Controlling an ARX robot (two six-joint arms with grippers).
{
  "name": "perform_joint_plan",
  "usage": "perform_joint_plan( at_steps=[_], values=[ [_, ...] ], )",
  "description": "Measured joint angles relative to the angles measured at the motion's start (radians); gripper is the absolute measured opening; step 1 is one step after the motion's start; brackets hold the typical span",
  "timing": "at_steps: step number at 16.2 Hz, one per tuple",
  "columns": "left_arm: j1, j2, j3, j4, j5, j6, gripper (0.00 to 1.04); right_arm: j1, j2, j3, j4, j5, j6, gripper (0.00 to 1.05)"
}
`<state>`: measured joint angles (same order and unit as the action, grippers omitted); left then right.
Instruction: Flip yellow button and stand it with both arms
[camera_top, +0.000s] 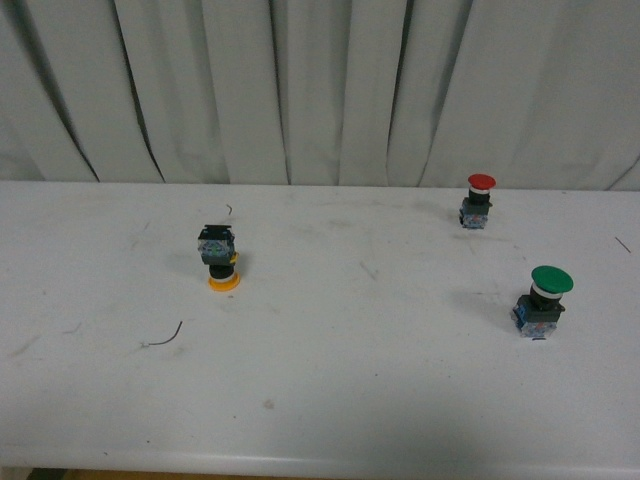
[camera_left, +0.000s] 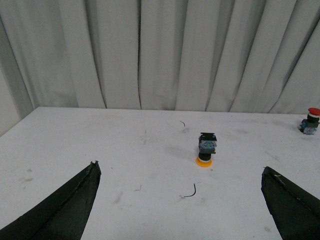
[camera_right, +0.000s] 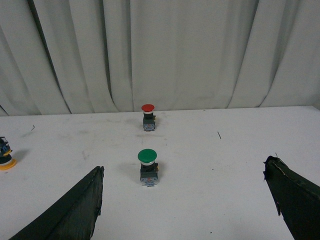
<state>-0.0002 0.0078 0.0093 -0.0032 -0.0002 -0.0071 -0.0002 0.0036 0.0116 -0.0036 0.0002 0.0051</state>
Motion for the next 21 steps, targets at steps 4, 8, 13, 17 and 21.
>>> perform_joint_plan(
  at_steps=[4,8,13,17,21],
  values=[
    [0.000,0.000,0.000,0.000,0.000,0.000,0.98,0.000,0.000,0.000,0.000,0.000,0.000,0.98],
    [0.000,0.000,0.000,0.000,0.000,0.000,0.98,0.000,0.000,0.000,0.000,0.000,0.000,0.98],
    [0.000,0.000,0.000,0.000,0.000,0.000,0.98,0.000,0.000,0.000,0.000,0.000,0.000,0.98],
    [-0.023,0.019,0.027,-0.098,-0.064,-0.032,0.98,0.000,0.000,0.000,0.000,0.000,0.000,0.98],
    [-0.080,0.281,0.110,-0.104,-0.238,-0.223,0.98,0.000,0.000,0.000,-0.001,-0.001,-0.002,0.98]
  ],
)
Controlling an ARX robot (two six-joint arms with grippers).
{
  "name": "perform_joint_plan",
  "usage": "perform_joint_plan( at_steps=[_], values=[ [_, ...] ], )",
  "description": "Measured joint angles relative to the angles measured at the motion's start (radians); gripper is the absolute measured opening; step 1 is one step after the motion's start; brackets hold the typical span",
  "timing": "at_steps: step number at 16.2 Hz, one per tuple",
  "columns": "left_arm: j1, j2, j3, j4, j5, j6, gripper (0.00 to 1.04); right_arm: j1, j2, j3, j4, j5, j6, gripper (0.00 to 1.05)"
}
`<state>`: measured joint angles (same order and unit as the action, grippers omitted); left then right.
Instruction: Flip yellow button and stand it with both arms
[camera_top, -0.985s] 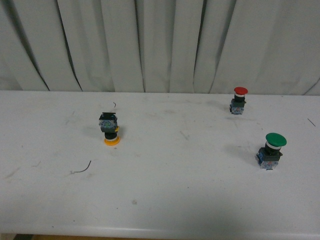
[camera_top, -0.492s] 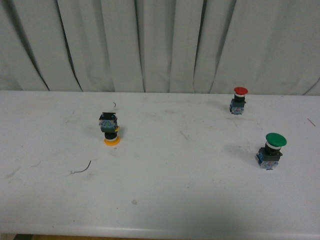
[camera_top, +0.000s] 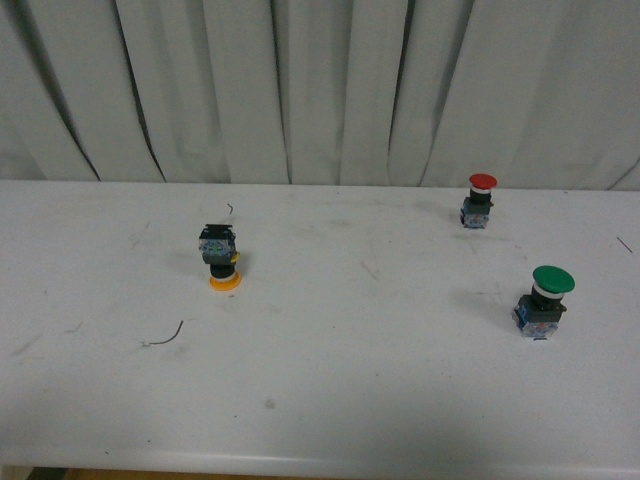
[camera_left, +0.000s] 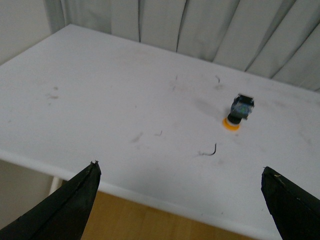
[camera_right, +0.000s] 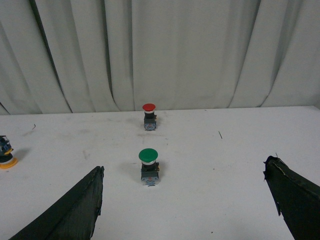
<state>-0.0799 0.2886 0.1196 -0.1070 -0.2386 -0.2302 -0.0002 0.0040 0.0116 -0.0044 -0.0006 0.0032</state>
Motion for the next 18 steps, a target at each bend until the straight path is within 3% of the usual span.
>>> perform_joint_plan(
  at_steps=[8,11,12,15,18],
  values=[
    [-0.004,0.295,0.061,0.315,0.072,-0.004,0.98,0.000,0.000,0.000,0.001,0.000,0.000,0.98],
    [-0.043,0.844,0.291,0.681,0.196,0.047,0.98,0.000,0.000,0.000,0.001,0.000,0.000,0.98],
    [-0.058,0.999,0.390,0.695,0.220,0.062,0.98,0.000,0.000,0.000,0.001,0.000,0.000,0.98],
    [-0.131,1.444,0.715,0.544,0.302,0.092,0.98,0.000,0.000,0.000,0.001,0.000,0.000,0.98],
    [-0.152,1.569,0.847,0.472,0.298,0.127,0.98,0.000,0.000,0.000,0.001,0.000,0.000,0.98]
  ],
)
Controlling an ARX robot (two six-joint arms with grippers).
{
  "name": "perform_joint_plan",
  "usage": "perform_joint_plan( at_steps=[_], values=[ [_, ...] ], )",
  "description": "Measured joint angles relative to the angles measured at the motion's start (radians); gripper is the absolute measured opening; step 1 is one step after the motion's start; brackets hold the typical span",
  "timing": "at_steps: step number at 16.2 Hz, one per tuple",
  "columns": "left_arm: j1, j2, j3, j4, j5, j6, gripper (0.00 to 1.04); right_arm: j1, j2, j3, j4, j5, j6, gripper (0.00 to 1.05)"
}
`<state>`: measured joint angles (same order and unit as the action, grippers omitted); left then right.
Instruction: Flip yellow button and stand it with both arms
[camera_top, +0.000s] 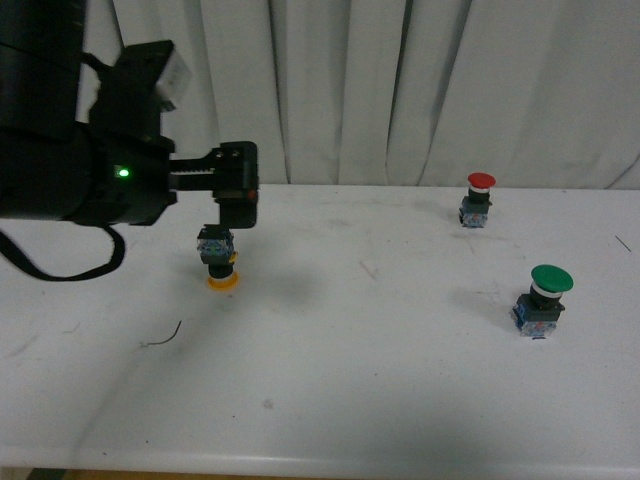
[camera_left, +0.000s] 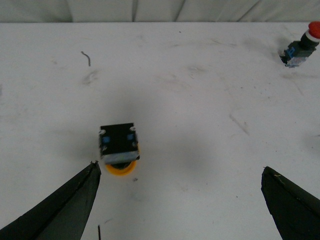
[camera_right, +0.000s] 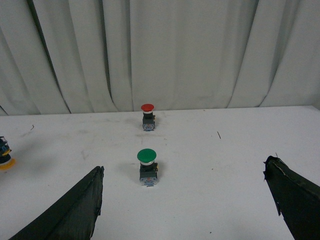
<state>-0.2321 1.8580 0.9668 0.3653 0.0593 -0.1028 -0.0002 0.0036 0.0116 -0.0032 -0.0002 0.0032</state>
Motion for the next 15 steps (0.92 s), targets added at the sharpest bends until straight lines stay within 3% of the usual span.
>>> perform_joint_plan(
  at_steps=[4,10,15],
  values=[
    [-0.006,0.051,0.064,-0.035,-0.010,0.022,0.98,0.000,0.000,0.000,0.000,0.000,0.000,0.98],
    [0.035,0.216,0.285,-0.267,-0.020,0.031,0.98,0.000,0.000,0.000,0.000,0.000,0.000,0.98],
    [0.047,0.276,0.408,-0.347,-0.050,0.034,0.98,0.000,0.000,0.000,0.000,0.000,0.000,0.98]
  ],
)
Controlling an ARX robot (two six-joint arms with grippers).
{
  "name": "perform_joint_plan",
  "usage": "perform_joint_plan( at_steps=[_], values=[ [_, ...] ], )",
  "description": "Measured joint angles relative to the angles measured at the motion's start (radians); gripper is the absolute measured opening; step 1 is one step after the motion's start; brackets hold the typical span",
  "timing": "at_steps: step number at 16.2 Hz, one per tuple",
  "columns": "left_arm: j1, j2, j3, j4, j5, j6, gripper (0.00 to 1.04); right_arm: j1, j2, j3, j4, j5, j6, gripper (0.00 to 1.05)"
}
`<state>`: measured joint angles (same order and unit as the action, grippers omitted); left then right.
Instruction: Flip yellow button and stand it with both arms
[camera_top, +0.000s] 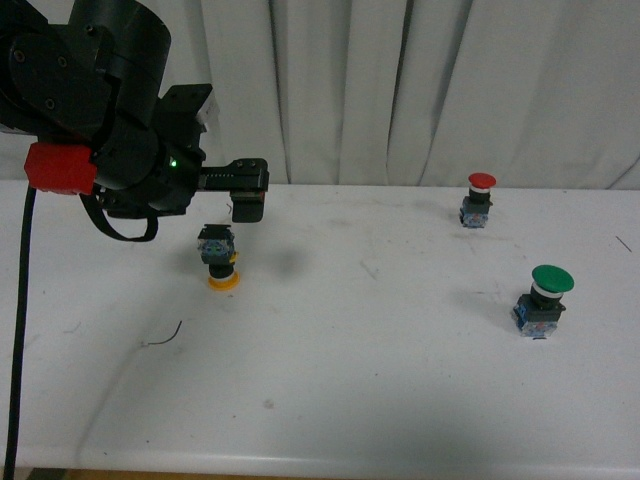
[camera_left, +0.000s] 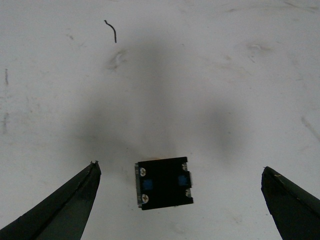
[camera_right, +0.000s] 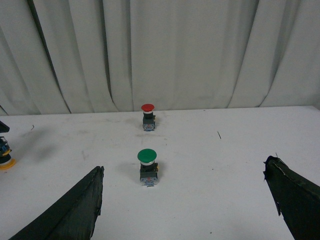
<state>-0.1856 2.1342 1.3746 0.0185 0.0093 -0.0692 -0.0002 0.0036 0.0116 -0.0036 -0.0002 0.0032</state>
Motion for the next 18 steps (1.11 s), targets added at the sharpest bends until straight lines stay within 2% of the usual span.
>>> perform_joint_plan(
  at_steps=[7,17,18],
  values=[
    [0.006,0.055,0.024,0.003,-0.035,0.056,0.98,0.000,0.000,0.000,0.000,0.000,0.000,0.98],
    [0.004,0.116,0.055,-0.012,-0.036,0.077,0.98,0.000,0.000,0.000,0.000,0.000,0.000,0.98],
    [0.004,0.116,0.055,-0.012,-0.037,0.077,0.88,0.000,0.000,0.000,0.000,0.000,0.000,0.98]
  ],
)
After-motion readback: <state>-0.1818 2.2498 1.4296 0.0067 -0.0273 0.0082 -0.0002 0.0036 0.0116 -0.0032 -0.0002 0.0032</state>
